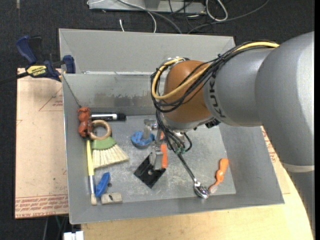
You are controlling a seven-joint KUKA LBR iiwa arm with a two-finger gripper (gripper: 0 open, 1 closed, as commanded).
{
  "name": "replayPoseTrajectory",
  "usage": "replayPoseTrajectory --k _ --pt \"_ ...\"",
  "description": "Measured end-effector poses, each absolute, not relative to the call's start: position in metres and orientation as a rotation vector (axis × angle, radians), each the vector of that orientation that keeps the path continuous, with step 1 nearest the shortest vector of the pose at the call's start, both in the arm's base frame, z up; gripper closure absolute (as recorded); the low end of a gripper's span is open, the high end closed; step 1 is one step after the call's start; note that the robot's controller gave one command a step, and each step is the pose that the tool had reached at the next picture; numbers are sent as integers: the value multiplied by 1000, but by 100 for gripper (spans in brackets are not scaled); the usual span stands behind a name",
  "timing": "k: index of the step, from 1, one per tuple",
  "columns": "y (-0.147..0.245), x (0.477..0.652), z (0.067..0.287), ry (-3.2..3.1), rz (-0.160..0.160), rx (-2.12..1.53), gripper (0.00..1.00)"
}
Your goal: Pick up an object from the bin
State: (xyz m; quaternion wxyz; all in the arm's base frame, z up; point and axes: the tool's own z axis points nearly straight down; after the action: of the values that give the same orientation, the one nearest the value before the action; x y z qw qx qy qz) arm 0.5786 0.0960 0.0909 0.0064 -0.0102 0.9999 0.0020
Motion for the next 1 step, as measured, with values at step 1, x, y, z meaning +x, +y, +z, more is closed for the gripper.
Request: replayPoseTrajectory --k 1 --pt "97 606 101 3143 9 191 0"
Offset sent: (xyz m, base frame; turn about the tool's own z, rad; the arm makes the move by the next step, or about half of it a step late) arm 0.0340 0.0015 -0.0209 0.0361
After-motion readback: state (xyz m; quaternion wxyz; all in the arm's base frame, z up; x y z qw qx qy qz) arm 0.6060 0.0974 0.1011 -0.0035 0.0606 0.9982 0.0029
